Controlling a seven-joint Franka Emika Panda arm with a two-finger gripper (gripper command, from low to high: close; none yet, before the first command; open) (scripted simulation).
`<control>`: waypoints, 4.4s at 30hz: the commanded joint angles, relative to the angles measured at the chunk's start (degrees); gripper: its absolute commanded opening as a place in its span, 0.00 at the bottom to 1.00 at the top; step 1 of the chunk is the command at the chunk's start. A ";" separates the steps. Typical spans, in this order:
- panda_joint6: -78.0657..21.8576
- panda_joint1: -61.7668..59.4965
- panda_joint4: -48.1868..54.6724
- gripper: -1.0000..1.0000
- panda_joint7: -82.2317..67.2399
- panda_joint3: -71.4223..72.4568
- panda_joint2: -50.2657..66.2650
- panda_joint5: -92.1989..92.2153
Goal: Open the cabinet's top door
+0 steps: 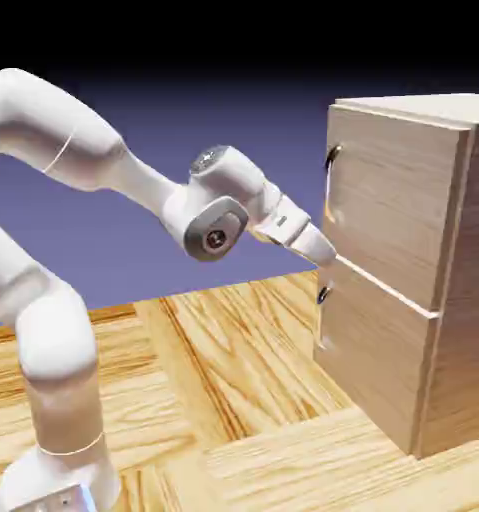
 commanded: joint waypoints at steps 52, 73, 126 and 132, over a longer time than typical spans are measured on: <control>-6.33 -46.62 20.70 0.50 59.51 54.96 -25.81 129.60; -10.91 -64.77 30.86 0.00 71.24 70.43 -28.53 159.29; -66.16 -13.27 -5.80 0.00 67.31 -21.77 -21.34 73.65; -80.59 -12.17 1.94 0.00 65.66 -34.22 -12.71 60.18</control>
